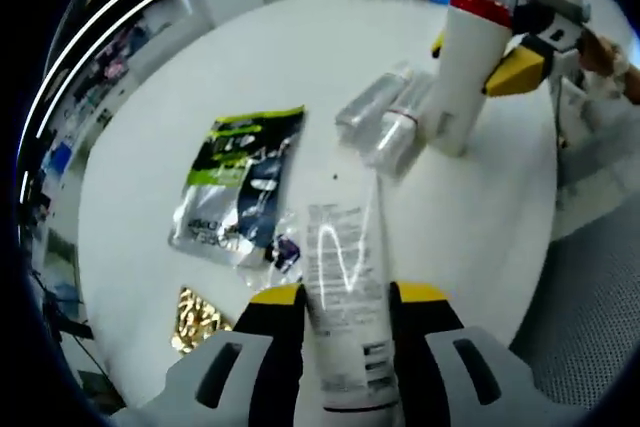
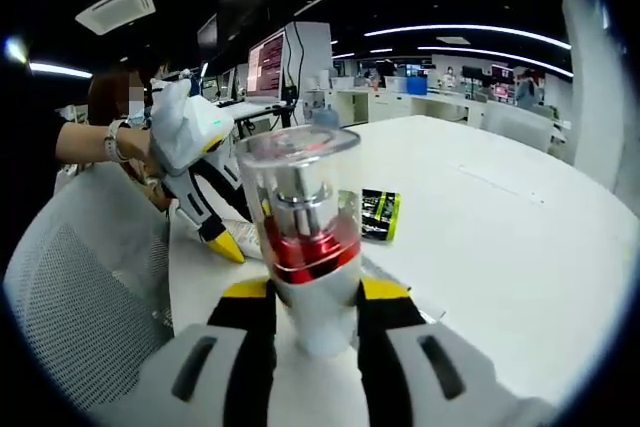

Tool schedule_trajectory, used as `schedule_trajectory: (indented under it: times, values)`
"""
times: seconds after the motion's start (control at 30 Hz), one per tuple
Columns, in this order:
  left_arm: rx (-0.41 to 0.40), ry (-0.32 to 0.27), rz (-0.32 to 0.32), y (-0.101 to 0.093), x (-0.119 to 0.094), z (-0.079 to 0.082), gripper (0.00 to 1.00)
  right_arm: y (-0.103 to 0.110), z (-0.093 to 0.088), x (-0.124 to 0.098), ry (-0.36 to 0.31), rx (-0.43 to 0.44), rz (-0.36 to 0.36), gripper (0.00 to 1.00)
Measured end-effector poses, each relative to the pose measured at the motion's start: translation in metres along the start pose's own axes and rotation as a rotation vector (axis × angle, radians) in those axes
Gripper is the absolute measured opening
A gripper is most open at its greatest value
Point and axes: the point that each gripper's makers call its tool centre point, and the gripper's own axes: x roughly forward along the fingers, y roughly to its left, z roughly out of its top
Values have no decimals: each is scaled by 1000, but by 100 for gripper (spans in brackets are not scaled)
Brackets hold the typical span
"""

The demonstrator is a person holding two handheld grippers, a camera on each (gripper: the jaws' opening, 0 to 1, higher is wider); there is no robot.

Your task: Arrange the skincare products in the storage area until every visible bottle or jar stands upright without overlapping.

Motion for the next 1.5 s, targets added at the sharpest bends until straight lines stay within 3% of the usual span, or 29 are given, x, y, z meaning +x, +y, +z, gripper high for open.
schedule_trajectory:
  times: [0.17,0.27,0.5,0.6,0.77,0.83,0.9,1.17,1.3,1.5]
  values:
    - [-1,11,16,-1,-1,-1,30,0,0,0,-3,13,0,31]
    - [24,-4,25,-2,-2,0,28,1,0,0,0,12,0,32]
    - [-3,-44,37,-1,-3,1,26,2,1,-1,-1,41,2,33]
    - [33,-65,97,5,-4,4,26,2,1,-3,-13,64,-9,34]
    - [33,-77,79,3,-11,7,25,3,1,-11,-38,126,-21,38]
    - [18,-104,77,2,-17,11,25,4,-1,-16,-44,144,-28,39]
    - [9,-167,92,4,-26,20,25,6,-3,-22,-54,160,-37,39]
    - [-35,-284,87,2,-59,43,25,18,-4,-38,-92,237,-46,39]
    - [-153,-389,-4,-9,-71,58,25,30,2,-43,-102,268,-20,38]
    - [-150,-416,8,-14,-81,60,25,46,13,-49,-115,268,-6,39]
